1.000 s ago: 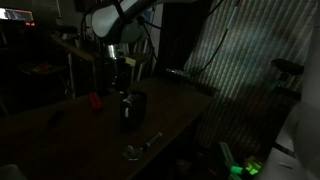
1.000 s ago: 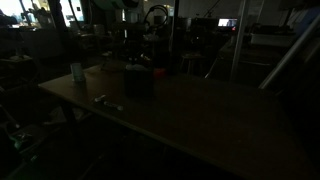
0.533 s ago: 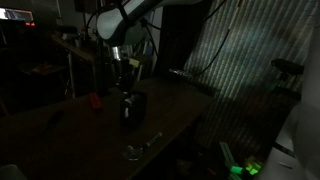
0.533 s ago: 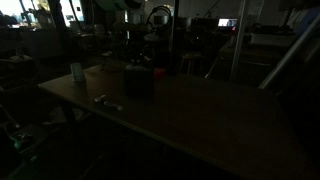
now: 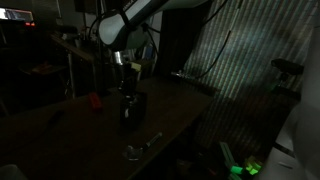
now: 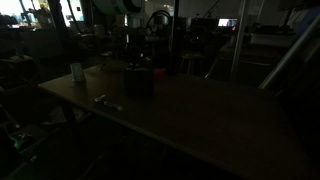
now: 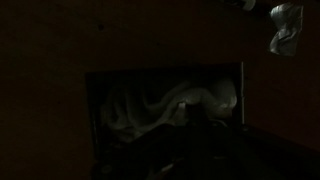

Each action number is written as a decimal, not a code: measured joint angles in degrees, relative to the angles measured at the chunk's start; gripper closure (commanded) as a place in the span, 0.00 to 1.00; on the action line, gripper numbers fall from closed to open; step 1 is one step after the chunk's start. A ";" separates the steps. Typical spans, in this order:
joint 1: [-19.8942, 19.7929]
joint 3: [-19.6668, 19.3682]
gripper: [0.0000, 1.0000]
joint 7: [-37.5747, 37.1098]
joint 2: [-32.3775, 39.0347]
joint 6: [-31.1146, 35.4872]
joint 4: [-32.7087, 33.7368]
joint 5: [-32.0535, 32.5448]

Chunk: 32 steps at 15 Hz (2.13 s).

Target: Put the white towel in the black box

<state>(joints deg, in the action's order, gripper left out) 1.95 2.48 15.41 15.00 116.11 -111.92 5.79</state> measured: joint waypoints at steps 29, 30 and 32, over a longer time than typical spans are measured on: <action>-2.48 -0.29 0.91 -1.65 -9.88 2.54 -3.32 -6.54; -2.47 -0.26 0.84 -2.06 -12.22 2.53 -4.41 -6.54; -2.46 -0.22 0.74 -2.47 -15.03 2.53 -6.29 -6.54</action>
<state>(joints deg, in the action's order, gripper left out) -0.51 2.26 12.94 -0.03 118.64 -118.21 -0.75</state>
